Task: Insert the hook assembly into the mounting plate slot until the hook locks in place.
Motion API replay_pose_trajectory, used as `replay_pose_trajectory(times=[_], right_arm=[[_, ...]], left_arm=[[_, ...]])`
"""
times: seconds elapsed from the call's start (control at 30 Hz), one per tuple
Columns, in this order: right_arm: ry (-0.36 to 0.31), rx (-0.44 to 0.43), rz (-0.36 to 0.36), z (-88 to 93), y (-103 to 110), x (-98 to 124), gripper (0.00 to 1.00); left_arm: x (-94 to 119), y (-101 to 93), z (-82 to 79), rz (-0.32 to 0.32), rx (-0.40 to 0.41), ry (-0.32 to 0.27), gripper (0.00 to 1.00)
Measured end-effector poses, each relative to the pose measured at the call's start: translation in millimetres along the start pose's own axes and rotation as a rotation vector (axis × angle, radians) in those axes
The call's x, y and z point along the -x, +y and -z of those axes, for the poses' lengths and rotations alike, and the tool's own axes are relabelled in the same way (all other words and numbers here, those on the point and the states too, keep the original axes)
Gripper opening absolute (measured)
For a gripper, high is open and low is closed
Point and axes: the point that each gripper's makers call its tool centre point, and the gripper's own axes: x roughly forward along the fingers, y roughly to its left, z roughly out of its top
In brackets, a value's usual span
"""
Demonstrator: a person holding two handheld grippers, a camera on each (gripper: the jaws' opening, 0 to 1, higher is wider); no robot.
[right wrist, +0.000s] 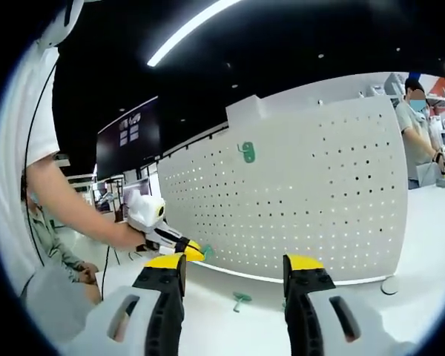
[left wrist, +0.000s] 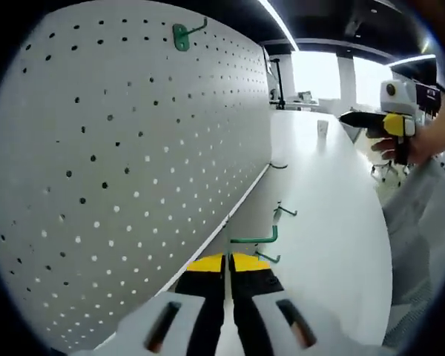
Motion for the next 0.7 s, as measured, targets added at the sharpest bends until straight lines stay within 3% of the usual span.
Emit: replay_pose_trajectory(times=[0.37,0.43,0.7], right_arm=[[-0.014,0.003,-0.017,-10.3,10.9,0.5,0.51],[-0.015,0.02,-0.027,-12.6,16.2,0.7,0.51],[-0.022,0.022,-0.033,-16.7,20.5,1.3,0.51]], left_arm=[[8.5,-15.8,-43.7,0.003,0.019,-0.161,0.01],[8.3,-15.1,-47.2,-0.003,0.096,-0.184,0.01],[13.6,-31.1,-65.9,0.011,0.083,-0.264,0.01]])
